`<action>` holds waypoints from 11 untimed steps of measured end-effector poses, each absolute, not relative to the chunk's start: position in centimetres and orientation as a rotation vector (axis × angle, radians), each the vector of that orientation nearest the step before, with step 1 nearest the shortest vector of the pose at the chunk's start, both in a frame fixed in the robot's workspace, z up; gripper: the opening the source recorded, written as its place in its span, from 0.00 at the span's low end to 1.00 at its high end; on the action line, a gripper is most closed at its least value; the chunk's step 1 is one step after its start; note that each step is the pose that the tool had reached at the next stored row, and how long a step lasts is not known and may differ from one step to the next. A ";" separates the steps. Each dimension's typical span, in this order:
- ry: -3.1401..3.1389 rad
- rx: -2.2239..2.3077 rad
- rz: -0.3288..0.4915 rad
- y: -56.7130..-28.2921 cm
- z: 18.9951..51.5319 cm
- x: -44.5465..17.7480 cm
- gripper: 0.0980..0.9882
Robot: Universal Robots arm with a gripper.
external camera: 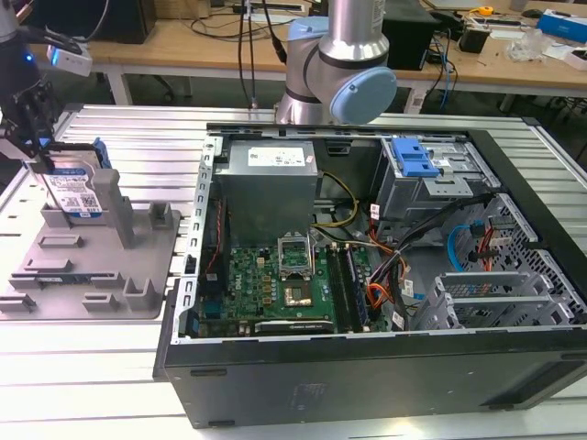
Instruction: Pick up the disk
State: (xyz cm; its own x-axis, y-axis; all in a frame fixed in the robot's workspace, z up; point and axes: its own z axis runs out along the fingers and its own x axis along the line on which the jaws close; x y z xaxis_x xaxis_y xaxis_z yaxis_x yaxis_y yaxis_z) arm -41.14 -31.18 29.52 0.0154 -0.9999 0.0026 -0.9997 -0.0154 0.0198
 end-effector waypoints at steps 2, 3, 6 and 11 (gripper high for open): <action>-2.193 2.227 -0.019 -31.2 29.5 -41.1 0.33; -2.193 2.227 -0.019 -31.2 29.5 -41.1 0.33; -2.193 2.227 -0.019 -31.2 29.5 -41.1 0.33; -2.193 2.227 -0.019 -31.2 29.4 -41.1 0.30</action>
